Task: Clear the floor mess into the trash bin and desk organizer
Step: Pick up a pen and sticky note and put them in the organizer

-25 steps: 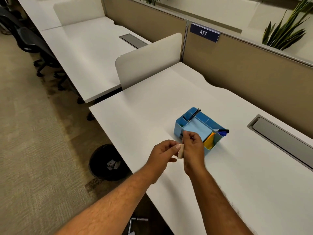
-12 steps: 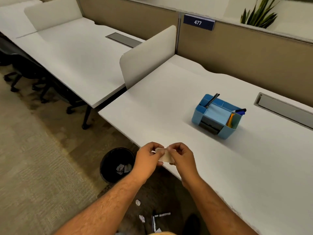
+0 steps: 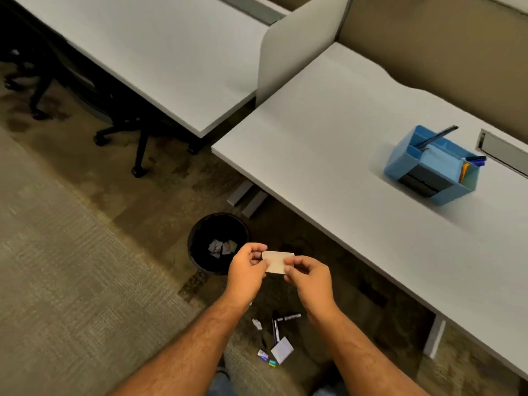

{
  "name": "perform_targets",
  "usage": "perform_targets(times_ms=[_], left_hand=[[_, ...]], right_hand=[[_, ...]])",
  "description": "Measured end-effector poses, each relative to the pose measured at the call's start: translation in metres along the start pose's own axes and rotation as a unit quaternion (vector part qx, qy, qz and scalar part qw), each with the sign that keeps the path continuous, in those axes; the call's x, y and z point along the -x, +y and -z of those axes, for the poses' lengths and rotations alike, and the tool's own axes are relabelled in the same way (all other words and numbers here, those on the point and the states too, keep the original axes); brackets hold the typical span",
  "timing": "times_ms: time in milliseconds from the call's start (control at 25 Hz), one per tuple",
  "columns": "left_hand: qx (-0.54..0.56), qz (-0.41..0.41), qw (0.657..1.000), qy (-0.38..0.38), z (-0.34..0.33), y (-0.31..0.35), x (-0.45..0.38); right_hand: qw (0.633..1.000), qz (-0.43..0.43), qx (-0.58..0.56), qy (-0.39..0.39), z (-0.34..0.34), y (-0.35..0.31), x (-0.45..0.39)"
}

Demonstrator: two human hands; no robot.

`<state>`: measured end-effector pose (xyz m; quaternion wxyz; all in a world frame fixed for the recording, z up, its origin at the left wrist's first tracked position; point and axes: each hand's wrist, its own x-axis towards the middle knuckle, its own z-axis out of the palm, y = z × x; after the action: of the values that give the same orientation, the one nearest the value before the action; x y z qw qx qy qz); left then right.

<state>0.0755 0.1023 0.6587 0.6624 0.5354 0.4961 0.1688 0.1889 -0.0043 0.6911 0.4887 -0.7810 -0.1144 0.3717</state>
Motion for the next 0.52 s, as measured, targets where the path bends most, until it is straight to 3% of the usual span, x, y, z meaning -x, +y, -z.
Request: perform_targets(times_ms=[240,520], left_hand=[[0.037,0.074,0.989,0.119,0.034,-0.094,-0.021],[0.057,0.154,0.976,0.144,0.025,-0.273,-0.056]], right_hand=[[0.995,-0.092,0.032,-0.038,-0.067,0.063,-0.063],[0.977,-0.152,0.105,-0.104,-0.171,0.213,-0.185]])
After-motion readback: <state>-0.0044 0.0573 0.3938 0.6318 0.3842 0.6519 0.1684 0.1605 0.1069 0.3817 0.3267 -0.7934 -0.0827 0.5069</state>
